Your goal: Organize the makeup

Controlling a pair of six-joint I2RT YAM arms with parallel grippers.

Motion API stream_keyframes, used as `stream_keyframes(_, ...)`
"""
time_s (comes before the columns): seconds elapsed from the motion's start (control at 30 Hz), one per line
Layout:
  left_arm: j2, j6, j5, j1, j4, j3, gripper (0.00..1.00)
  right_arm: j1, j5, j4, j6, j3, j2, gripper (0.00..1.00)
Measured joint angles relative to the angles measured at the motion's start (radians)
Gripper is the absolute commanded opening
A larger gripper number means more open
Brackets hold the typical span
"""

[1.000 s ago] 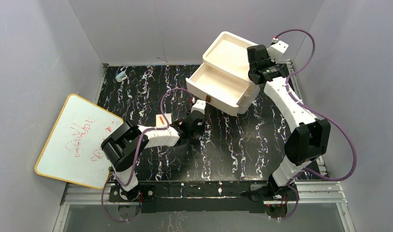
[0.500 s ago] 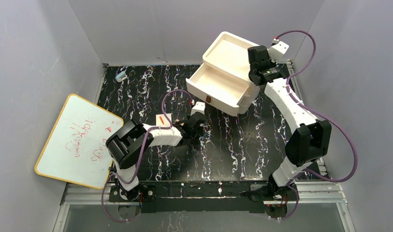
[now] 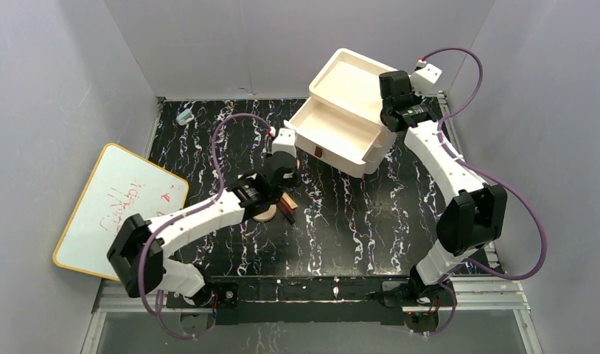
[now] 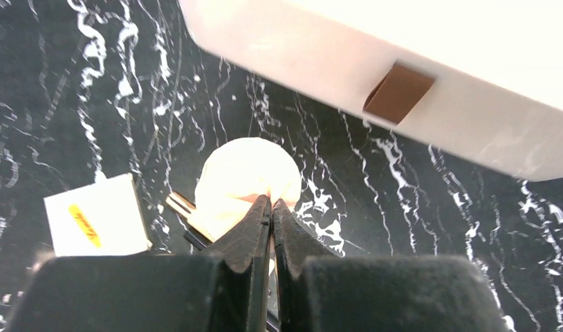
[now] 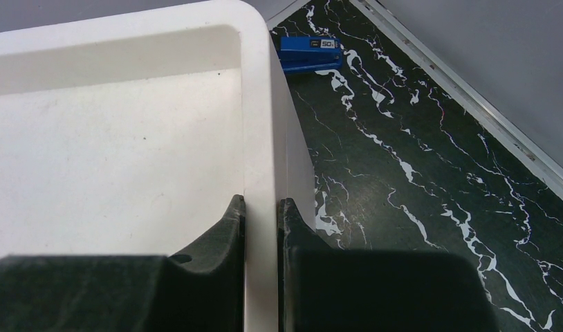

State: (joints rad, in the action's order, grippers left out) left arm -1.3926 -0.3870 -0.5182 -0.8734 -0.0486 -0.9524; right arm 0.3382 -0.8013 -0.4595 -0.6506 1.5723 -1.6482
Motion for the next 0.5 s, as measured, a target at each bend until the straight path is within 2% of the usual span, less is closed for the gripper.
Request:
stream_keyframes(0.23, 0.116, 0.058, -0.030, 0.000, 0.125, -0.127, 0.00, 0.000, 0.000, 0.005, 0.000, -0.004, 0.001, 0.01)
stream_keyframes(0.5, -0.018, 0.173, -0.023, 0.000, 0.144, -0.419, 0.00, -0.002, 0.004, 0.016, 0.000, -0.014, 0.009, 0.01)
